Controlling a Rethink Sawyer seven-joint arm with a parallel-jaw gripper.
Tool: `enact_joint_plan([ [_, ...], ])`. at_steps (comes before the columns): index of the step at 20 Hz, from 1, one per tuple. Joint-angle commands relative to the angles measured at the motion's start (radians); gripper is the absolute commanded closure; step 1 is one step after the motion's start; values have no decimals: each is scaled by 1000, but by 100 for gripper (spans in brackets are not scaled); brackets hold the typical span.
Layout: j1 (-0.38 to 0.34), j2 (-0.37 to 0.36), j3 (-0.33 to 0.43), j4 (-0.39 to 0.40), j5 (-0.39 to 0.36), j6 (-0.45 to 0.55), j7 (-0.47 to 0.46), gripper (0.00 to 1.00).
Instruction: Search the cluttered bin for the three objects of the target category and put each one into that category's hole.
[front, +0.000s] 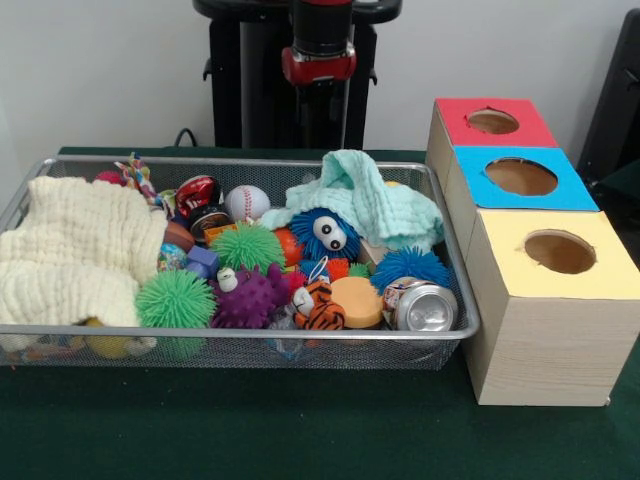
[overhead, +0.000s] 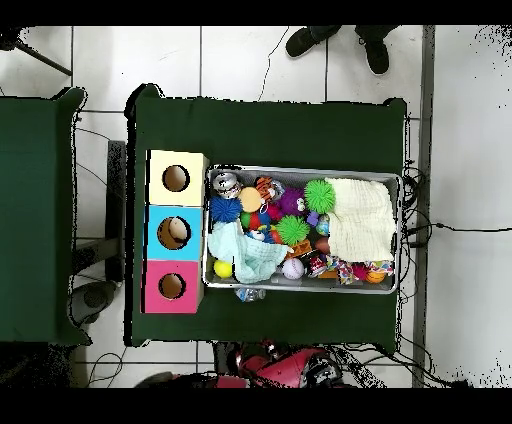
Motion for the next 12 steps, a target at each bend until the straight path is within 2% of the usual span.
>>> enact_joint_plan([
  [1,33,200,-18,-163,83,-183,161,0],
  [5,46,286,-41,-208,122,-272,155,0],
  [12,5,315,-18,-228,131,-275,144,0],
])
